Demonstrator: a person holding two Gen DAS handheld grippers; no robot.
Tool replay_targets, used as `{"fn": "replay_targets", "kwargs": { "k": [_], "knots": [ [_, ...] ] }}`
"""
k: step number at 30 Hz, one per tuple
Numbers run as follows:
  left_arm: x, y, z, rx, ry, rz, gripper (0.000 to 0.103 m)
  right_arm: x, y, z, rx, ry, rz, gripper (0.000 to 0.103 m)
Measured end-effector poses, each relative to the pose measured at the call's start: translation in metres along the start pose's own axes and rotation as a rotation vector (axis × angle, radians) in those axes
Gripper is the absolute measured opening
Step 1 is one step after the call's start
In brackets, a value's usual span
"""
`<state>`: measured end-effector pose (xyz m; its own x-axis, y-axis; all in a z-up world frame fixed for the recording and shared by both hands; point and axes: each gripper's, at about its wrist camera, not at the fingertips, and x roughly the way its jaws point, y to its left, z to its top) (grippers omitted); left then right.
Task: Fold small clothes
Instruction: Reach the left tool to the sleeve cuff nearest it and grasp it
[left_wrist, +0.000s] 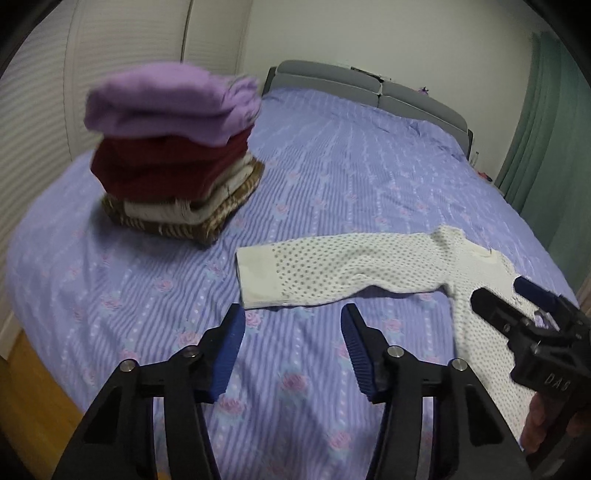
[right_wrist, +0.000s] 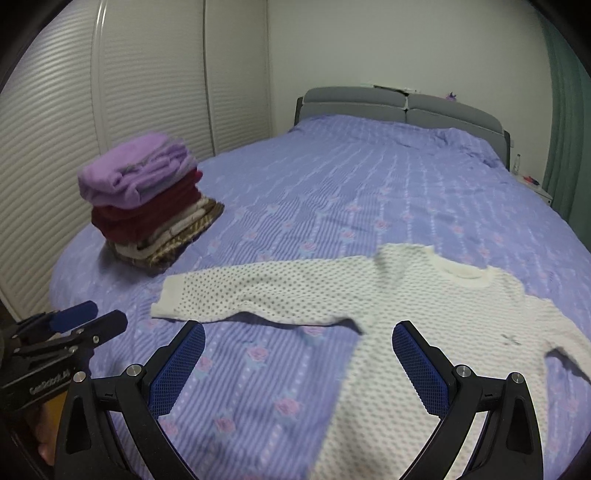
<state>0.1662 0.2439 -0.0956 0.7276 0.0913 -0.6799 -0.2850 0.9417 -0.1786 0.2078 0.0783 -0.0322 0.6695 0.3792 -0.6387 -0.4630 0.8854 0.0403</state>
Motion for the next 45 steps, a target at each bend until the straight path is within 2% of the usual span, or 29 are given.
{"fn": "replay_targets", "kwargs": {
  "k": [2, 8, 17, 26, 27, 28, 30, 32, 35, 38, 42, 45],
  "knots": [
    [0.016, 0.011, 0.001, -0.037, 0.018, -0.013, 0.048, 0.016, 0.007, 0.000, -0.011, 0.029, -0.002, 0.102],
    [0.056, 0.035, 0.005, -0.131, 0.066, -0.064, 0.048, 0.053, 0.019, -0.001, -0.024, 0.100, -0.004, 0.102],
    [0.098, 0.057, -0.002, -0.235, 0.129, -0.122, 0.048, 0.073, 0.031, -0.006, -0.053, 0.141, -0.015, 0.102],
    [0.113, 0.059, -0.004, -0.253, 0.084, -0.164, 0.046, 0.075, 0.033, -0.010, -0.037, 0.155, -0.024, 0.102],
    [0.113, 0.059, -0.003, -0.260, 0.083, -0.169, 0.045, 0.075, 0.033, -0.010, -0.036, 0.155, -0.027, 0.102],
    [0.114, 0.061, -0.002, -0.270, 0.086, -0.173, 0.037, 0.074, 0.032, -0.010, -0.034, 0.154, -0.030, 0.102],
    [0.116, 0.064, 0.001, -0.294, 0.096, -0.183, 0.031, 0.073, 0.030, -0.010, -0.029, 0.154, -0.037, 0.102],
    [0.114, 0.067, 0.004, -0.305, 0.106, -0.212, 0.019, 0.070, 0.026, -0.008, -0.020, 0.148, -0.043, 0.102],
    [0.105, 0.058, 0.014, -0.250, 0.085, -0.214, 0.013, 0.064, 0.018, -0.006, -0.012, 0.135, -0.058, 0.102],
    [0.081, 0.026, 0.029, -0.094, 0.018, -0.169, 0.013, 0.056, 0.006, -0.002, -0.007, 0.119, -0.077, 0.102],
    [0.050, -0.027, 0.056, 0.071, -0.054, -0.200, 0.013, 0.040, -0.018, 0.006, 0.005, 0.086, -0.110, 0.102],
    [0.042, -0.063, 0.074, 0.133, -0.076, -0.252, 0.012, 0.026, -0.044, 0.014, 0.028, 0.050, -0.135, 0.102]
  ]
}}
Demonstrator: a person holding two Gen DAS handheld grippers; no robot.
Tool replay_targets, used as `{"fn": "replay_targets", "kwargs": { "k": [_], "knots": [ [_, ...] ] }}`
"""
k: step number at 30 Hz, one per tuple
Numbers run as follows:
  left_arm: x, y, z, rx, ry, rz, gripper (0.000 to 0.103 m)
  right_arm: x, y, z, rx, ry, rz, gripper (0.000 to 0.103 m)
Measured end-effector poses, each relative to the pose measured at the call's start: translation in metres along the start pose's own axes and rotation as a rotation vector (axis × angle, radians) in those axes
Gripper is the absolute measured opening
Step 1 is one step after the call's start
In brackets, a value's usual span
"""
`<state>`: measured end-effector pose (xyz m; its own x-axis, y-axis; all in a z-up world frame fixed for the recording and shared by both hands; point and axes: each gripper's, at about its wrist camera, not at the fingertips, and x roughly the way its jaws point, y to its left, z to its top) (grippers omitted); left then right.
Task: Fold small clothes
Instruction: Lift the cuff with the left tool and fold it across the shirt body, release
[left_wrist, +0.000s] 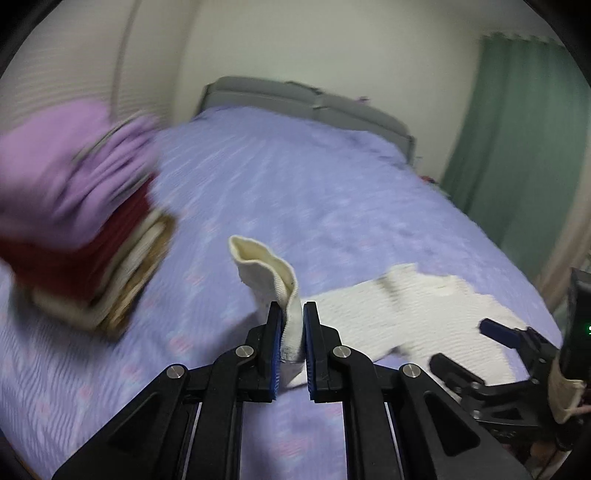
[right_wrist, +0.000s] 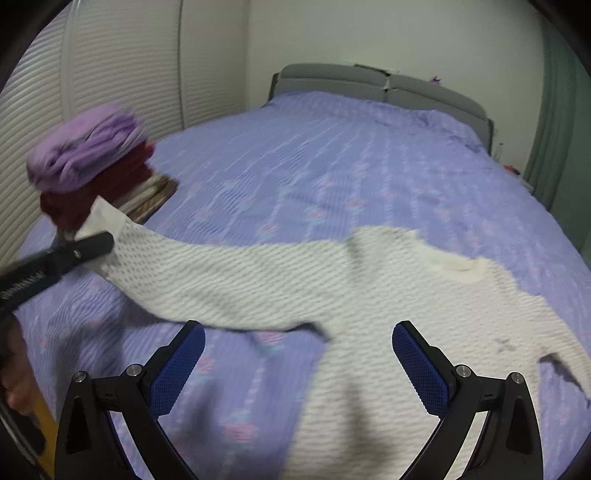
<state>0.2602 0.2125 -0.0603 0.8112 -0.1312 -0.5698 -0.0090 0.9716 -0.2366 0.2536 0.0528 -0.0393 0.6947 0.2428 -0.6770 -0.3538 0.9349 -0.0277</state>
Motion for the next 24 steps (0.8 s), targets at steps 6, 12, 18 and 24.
{"fn": "replay_targets", "kwargs": {
  "k": [6, 12, 18, 24],
  "knots": [
    [0.006, -0.073, 0.044, 0.087, -0.033, -0.105, 0.012, -0.026, -0.064, 0.010, 0.040, -0.054, -0.089, 0.102],
    [0.024, -0.168, 0.075, 0.172, -0.042, -0.235, 0.011, -0.053, -0.132, 0.004, 0.068, -0.083, -0.201, 0.102],
    [0.075, -0.253, 0.073, 0.221, 0.054, -0.292, 0.011, -0.072, -0.201, -0.016, 0.165, -0.085, -0.275, 0.102],
    [0.133, -0.306, 0.041, 0.233, 0.156, -0.277, 0.011, -0.070, -0.249, -0.038, 0.220, -0.051, -0.325, 0.102]
  ]
}}
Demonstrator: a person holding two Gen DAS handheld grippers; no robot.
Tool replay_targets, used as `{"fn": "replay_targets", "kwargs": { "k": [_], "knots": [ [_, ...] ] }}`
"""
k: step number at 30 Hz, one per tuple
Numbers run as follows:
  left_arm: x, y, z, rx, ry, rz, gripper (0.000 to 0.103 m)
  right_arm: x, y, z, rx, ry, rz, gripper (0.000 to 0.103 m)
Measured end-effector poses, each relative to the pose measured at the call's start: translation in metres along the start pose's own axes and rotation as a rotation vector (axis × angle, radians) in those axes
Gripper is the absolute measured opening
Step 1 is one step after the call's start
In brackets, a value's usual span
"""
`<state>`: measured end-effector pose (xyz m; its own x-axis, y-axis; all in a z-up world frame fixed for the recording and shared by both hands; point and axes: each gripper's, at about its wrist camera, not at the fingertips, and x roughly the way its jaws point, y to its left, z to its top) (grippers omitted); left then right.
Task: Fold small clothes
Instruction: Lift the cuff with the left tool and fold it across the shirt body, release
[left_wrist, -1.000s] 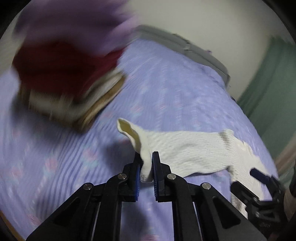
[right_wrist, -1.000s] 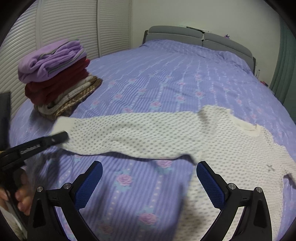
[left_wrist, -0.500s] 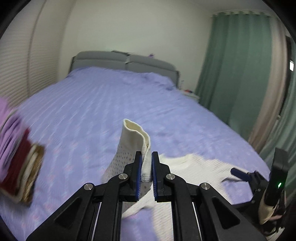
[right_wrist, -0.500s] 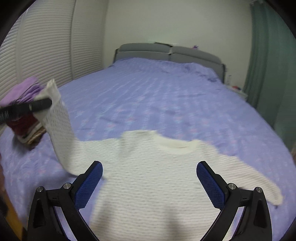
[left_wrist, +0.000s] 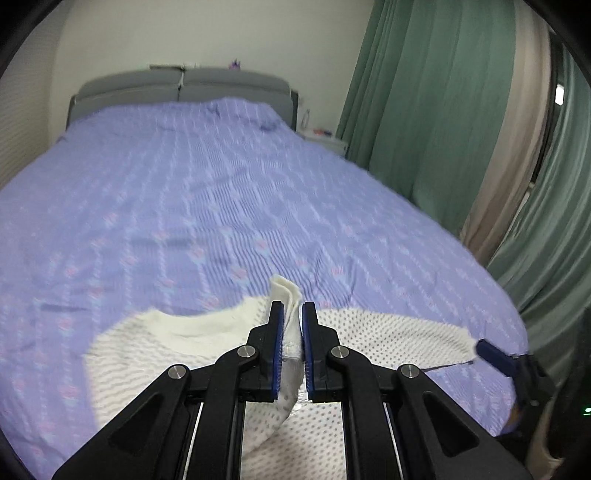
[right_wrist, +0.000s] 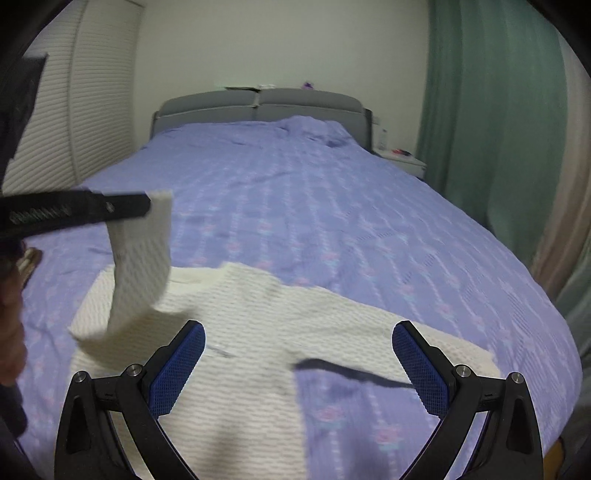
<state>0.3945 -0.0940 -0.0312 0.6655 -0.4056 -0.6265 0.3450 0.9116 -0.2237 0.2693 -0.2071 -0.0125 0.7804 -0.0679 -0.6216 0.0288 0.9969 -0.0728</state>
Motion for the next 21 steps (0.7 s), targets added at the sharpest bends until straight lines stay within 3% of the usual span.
{"fn": "replay_targets", "kwargs": {
  "k": [4, 6, 7, 8, 9, 14, 21],
  "knots": [
    [0.037, -0.005, -0.019, 0.012, 0.071, 0.026, 0.011, 0.012, -0.021, -0.008, 0.031, 0.032, -0.019, 0.102],
    [0.045, -0.007, -0.024, 0.020, 0.089, 0.037, 0.017, 0.016, -0.025, -0.013, 0.037, 0.045, -0.022, 0.102],
    [0.046, -0.007, -0.026, 0.026, 0.093, 0.036, 0.031, 0.016, -0.028, -0.015, 0.038, 0.048, -0.023, 0.102],
    [0.045, -0.007, -0.027, 0.028, 0.093, 0.034, 0.052, 0.018, -0.029, -0.016, 0.039, 0.052, -0.023, 0.102],
    [0.046, -0.005, -0.025, 0.030, 0.089, 0.033, 0.057, 0.019, -0.029, -0.018, 0.040, 0.056, -0.023, 0.102],
    [-0.004, 0.005, -0.029, 0.092, 0.004, 0.033, 0.067, 0.016, -0.027, -0.024, 0.065, 0.066, 0.004, 0.102],
    [-0.075, 0.065, -0.075, 0.149, -0.039, 0.160, 0.067, 0.012, 0.000, -0.035, 0.070, 0.064, 0.064, 0.102]
  ]
}}
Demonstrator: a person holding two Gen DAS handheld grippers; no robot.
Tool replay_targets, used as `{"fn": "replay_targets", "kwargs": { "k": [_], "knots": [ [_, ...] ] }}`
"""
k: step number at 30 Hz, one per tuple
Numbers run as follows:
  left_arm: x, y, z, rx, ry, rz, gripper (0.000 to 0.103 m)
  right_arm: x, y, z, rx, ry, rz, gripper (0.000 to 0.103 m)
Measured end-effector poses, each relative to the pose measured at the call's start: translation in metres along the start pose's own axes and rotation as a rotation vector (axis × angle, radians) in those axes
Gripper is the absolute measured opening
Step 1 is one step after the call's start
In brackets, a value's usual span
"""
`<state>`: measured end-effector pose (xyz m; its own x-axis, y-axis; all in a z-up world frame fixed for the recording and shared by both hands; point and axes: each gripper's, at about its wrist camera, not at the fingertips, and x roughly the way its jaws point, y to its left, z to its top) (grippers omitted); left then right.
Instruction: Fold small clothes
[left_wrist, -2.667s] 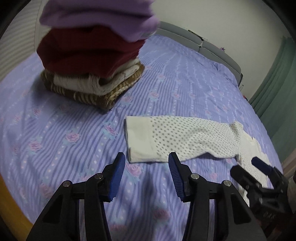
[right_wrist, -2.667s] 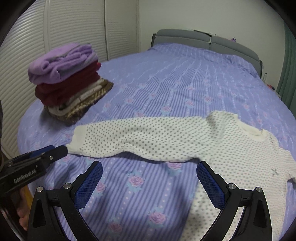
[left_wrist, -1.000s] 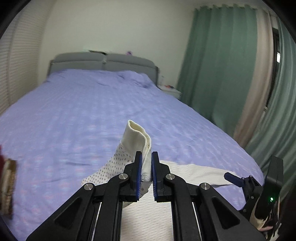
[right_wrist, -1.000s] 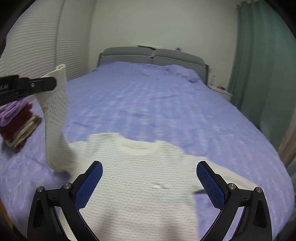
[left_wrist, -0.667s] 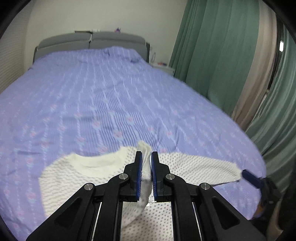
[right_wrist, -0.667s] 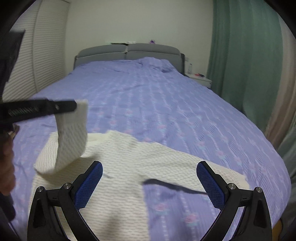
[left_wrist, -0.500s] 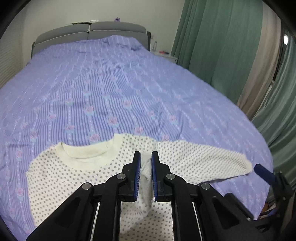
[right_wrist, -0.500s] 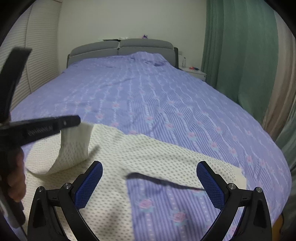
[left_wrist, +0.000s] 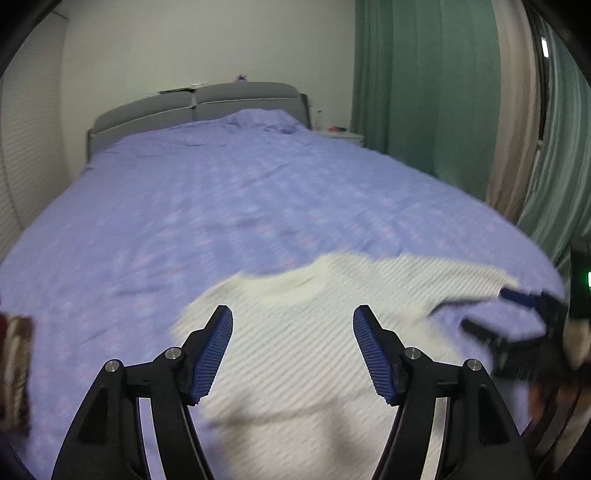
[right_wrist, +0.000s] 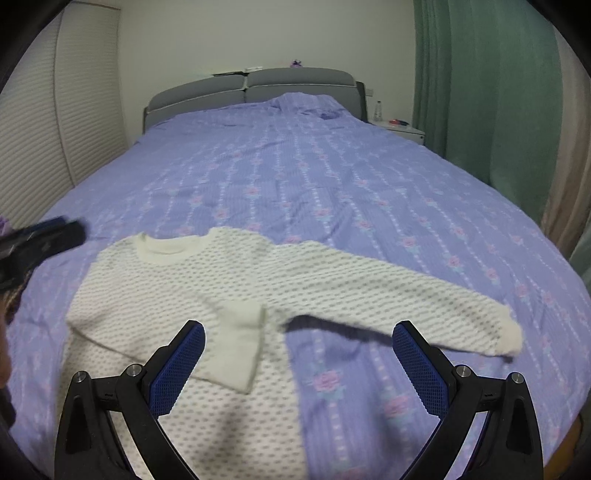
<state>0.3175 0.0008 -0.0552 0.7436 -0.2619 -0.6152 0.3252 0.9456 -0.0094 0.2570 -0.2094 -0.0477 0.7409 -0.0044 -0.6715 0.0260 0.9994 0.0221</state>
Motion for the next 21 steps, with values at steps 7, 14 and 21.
{"fn": "replay_targets", "kwargs": {
  "k": [7, 14, 21],
  "knots": [
    [-0.005, 0.043, -0.073, -0.027, 0.062, 0.073, 0.061, 0.010, 0.013, -0.030, 0.088, 0.071, 0.083, 0.092],
    [0.014, 0.057, -0.094, -0.059, 0.098, 0.050, 0.047, 0.017, 0.019, -0.047, 0.146, 0.110, 0.101, 0.086],
    [0.036, 0.049, -0.093, -0.048, 0.100, 0.051, 0.044, 0.029, 0.016, -0.042, 0.167, 0.112, 0.102, 0.078]
  ]
}}
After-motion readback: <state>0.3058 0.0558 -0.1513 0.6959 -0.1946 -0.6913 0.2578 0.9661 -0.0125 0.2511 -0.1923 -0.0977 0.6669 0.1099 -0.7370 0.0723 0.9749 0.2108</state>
